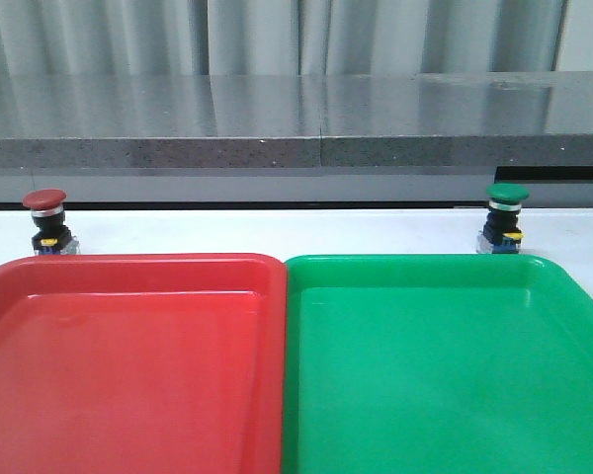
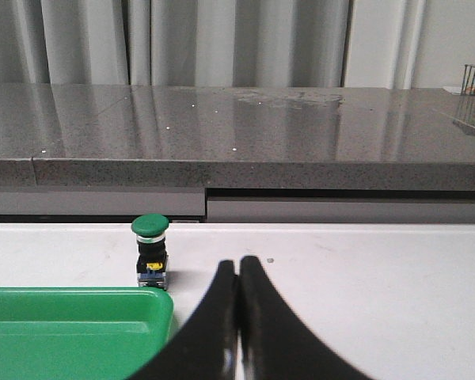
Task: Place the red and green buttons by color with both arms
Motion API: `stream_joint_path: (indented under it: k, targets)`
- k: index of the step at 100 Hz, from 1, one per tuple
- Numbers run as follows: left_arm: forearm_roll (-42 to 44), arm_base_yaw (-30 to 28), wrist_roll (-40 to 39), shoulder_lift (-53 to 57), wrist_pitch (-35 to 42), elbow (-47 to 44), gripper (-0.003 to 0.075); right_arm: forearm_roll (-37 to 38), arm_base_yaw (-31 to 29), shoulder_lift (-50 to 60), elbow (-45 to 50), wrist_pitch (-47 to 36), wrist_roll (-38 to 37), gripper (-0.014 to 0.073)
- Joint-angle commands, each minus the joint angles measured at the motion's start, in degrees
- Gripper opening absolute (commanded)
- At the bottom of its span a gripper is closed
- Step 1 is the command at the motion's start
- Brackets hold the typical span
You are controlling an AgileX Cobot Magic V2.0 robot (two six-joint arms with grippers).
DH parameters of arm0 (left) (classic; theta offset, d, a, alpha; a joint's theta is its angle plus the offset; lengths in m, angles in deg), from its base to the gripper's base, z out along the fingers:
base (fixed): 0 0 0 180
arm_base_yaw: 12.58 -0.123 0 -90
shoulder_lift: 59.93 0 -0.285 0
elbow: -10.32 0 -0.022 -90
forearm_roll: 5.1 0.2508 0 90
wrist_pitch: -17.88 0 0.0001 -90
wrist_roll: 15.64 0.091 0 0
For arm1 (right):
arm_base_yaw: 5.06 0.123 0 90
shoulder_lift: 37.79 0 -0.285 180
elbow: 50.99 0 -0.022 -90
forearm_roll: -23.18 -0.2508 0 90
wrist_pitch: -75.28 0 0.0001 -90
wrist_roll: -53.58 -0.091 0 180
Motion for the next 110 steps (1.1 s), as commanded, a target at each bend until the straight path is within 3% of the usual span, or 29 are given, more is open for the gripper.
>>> stream_joint_path:
  k: [1,55,73,110]
  targets:
    - [-0.48,-0.13,-0.40,1.58,4.91,-0.60,-0.0020,0.01,-0.40,-0.41,-1.06,-4.17,0.47,-0.0063]
    - [-1.12,-0.13,-0.40,0.93,7.36,1.84,-0.0021,0.01,-0.40,-0.41,-1.06,-4.17,0.47,-0.0063]
    - [-0.55,-0.13,-0.40,-4.33,-2.01,10.05,-0.0021,0.01,-0.40,-0.41,-1.06,-4.17,0.47,-0.0063]
    - [-0.55,-0.13,-0.40,-22.76,-12.56,26.39,-0.0021,0.01,-0.40,-0.41,-1.06,-4.17,0.47,-0.0063]
